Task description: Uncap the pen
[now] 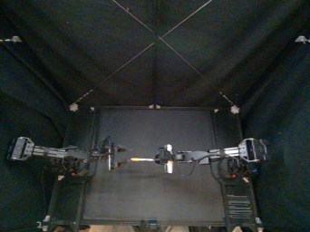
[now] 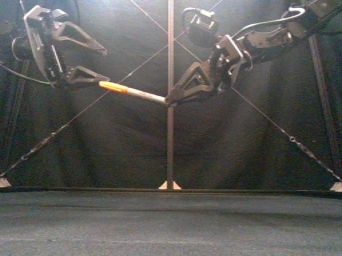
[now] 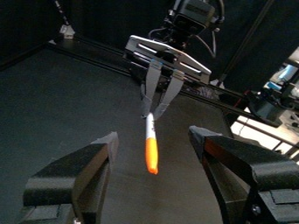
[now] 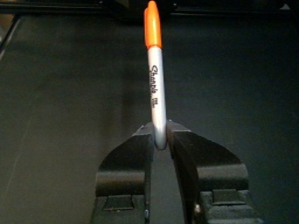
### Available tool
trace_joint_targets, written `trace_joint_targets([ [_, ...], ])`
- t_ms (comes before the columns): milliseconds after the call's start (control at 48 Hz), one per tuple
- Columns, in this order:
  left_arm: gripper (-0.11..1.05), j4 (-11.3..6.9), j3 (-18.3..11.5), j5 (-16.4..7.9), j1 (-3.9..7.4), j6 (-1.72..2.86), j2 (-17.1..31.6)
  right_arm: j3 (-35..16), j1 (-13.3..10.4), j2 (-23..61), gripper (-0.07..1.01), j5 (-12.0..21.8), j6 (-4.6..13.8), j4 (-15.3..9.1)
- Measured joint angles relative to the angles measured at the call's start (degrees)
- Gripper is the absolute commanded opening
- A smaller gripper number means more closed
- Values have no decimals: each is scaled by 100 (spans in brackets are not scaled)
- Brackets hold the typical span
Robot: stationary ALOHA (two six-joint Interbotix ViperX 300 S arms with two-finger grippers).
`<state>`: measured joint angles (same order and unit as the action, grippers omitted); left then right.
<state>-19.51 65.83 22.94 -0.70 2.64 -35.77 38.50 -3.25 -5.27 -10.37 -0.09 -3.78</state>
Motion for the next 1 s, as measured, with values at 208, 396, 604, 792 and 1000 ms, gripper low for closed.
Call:
trace_joint_targets([
  [208,97,-70,-132,0,-44,9,439,0,-18,0,53,-62,-9,-97],
  [396,96,-79,-149,0,-88,0,580,0,-26,0,53,-62,-9,-132],
  [604,95,-79,-149,-18,-123,9,589,0,-35,0,53,-105,-9,-167],
  [792,91,-79,-149,-62,-123,9,598,9,-35,0,53,-167,-18,-167],
  [1000,65,-79,-149,-62,-123,9,598,0,-35,0,53,-193,26,-167],
])
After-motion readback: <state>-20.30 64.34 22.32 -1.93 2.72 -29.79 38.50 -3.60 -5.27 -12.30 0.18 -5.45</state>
